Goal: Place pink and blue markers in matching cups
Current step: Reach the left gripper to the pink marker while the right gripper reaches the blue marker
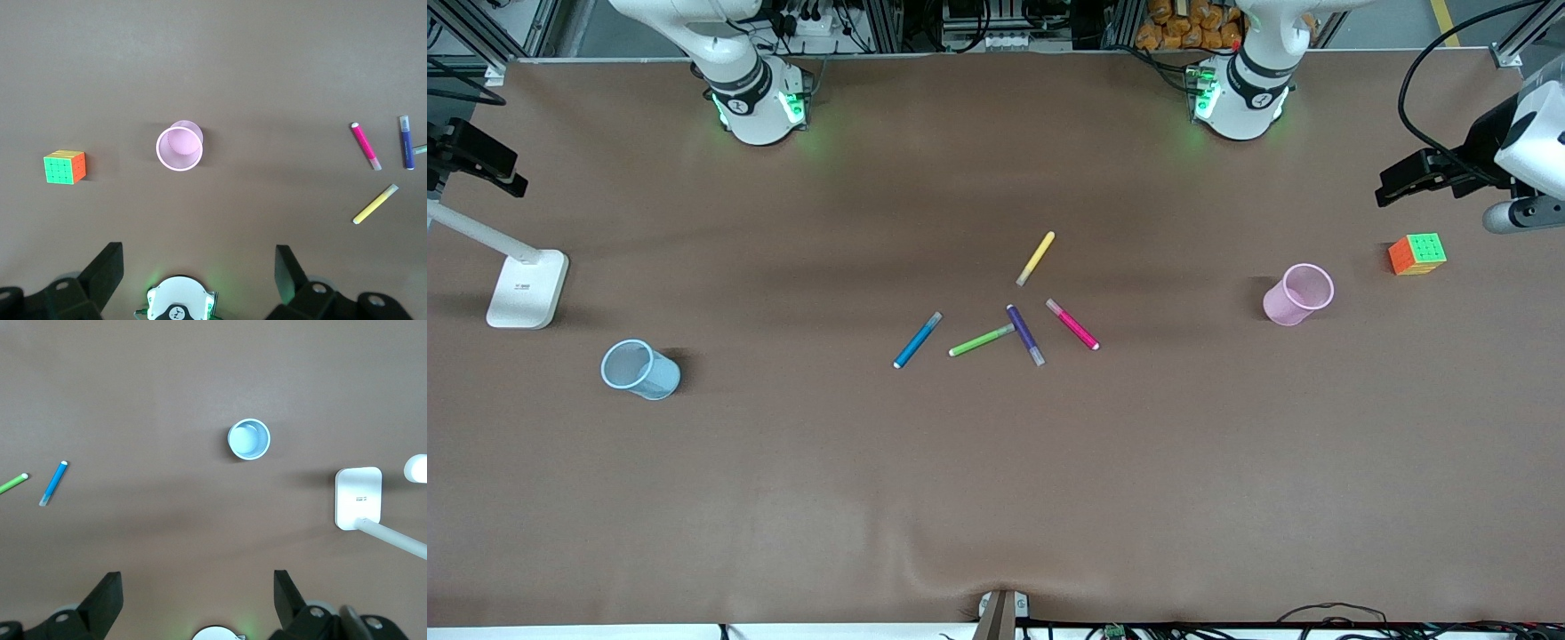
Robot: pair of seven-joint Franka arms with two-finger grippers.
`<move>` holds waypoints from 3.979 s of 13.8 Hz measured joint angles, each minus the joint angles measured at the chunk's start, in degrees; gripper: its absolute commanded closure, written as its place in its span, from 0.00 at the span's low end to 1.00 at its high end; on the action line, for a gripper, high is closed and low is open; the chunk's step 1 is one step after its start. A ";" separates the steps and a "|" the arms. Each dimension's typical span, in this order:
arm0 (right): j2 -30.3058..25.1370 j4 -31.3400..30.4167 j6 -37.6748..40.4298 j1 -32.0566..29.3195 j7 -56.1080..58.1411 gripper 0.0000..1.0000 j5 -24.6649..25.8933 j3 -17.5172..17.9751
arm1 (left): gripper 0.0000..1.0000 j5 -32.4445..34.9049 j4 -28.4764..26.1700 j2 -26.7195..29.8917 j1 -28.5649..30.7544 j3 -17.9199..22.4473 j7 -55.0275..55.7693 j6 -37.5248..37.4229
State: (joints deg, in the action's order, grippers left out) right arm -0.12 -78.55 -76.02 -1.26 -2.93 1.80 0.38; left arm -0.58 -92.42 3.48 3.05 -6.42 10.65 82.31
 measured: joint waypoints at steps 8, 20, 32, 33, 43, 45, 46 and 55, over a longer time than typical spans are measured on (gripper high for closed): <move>0.00 0.00 0.00 0.01 0.00 0.00 -0.05 0.01 | 0.00 0.00 0.31 0.00 -0.18 -0.38 0.30 -0.11; 0.03 0.00 0.05 0.02 0.00 0.00 -0.16 0.02 | 0.00 0.00 0.19 -4.28 -0.54 -0.66 0.36 -0.62; 0.78 -0.15 0.21 -0.03 0.03 0.00 -0.16 -0.21 | 0.00 -2.05 0.10 -14.27 -10.56 -1.44 19.43 -0.65; 1.02 -0.16 0.21 -0.03 0.05 0.00 -0.16 -0.21 | 0.00 -4.48 0.09 -15.66 -11.44 -1.48 21.59 -0.62; 11.76 -0.80 1.49 0.11 0.07 0.00 -0.03 -0.31 | 0.00 -10.77 0.09 -27.83 -21.21 -1.61 41.03 8.21; 13.50 -0.92 1.51 0.38 -0.16 0.00 -0.11 -0.22 | 0.00 -10.81 0.04 -31.07 -21.80 -1.61 43.08 9.53; 14.32 -0.94 1.36 0.54 -0.55 0.00 -0.17 -0.18 | 0.00 -10.90 0.05 -32.56 -22.11 -1.61 43.69 9.88; 18.63 -4.83 -4.47 7.62 -23.50 0.00 -8.94 0.21 | 0.00 -18.84 0.14 -40.37 -22.41 -1.13 50.21 20.29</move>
State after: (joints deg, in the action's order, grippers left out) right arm 18.51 -83.37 -80.48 6.36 -26.43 -7.14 0.58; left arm -19.42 -92.28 -36.89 -19.36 -7.54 60.86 102.61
